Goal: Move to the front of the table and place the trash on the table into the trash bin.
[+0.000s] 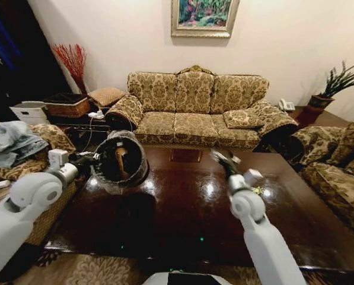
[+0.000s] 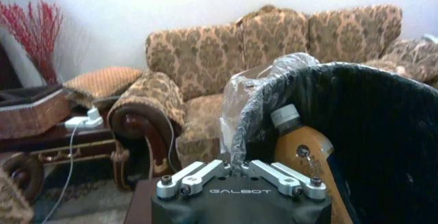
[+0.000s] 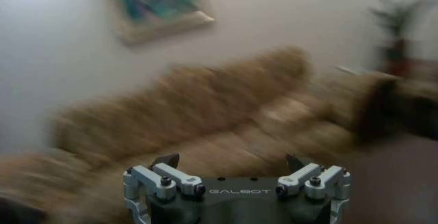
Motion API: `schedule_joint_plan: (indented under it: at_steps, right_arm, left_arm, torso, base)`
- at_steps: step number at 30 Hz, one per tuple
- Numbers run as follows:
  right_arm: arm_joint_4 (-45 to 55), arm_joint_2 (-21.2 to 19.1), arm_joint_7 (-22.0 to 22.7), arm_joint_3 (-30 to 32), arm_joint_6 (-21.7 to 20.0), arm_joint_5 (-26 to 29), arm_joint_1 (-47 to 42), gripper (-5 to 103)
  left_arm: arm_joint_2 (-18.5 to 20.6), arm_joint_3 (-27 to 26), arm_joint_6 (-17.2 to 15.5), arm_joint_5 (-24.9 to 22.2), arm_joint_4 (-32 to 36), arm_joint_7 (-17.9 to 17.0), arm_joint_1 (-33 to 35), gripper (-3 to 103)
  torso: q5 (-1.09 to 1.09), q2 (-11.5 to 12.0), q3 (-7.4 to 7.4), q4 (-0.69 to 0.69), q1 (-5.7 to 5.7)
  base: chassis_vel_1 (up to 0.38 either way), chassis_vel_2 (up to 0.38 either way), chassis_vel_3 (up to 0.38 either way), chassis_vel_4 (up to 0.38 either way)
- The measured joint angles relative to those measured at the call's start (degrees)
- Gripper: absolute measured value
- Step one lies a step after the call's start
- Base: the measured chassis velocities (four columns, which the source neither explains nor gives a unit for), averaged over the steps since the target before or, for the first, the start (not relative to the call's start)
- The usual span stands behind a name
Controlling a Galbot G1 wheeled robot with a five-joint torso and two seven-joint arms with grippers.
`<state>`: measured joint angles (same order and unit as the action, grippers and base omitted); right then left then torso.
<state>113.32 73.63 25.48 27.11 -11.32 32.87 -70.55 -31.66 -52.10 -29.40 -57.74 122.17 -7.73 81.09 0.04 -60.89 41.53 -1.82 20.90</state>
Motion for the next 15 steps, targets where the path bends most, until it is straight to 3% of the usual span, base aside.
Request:
schedule_joint_plan:
  at_steps: [4, 11, 15]
  right_arm:
    - [-5.96, 1.09, 4.49, 3.82, 0.17, 4.08, -2.13, 100]
    - [-14.01, 2.24, 9.21, 4.63, 0.39, 10.39, 0.73, 100]
    - [-17.13, 2.97, 9.85, 4.24, 0.93, 10.96, 1.39, 100]
  left_arm:
    - [-0.48, -0.13, 1.60, 1.89, 0.14, 1.03, 0.14, 1]
    - [-1.36, 0.19, 1.74, 2.80, 0.65, 1.79, 0.41, 1]
    - [-1.68, 0.17, 1.87, 3.61, 0.81, 1.97, 0.76, 1]
  torso:
    - [-0.01, 0.00, 0.00, -0.01, 0.00]
    - [-0.04, 0.00, 0.00, -0.04, 0.00]
    - [-0.03, 0.00, 0.01, -0.03, 0.01]
  base:
    - [0.000, 0.000, 0.000, 0.000]
    - [0.000, 0.000, 0.000, 0.000]
    - [0.000, 0.000, 0.000, 0.000]
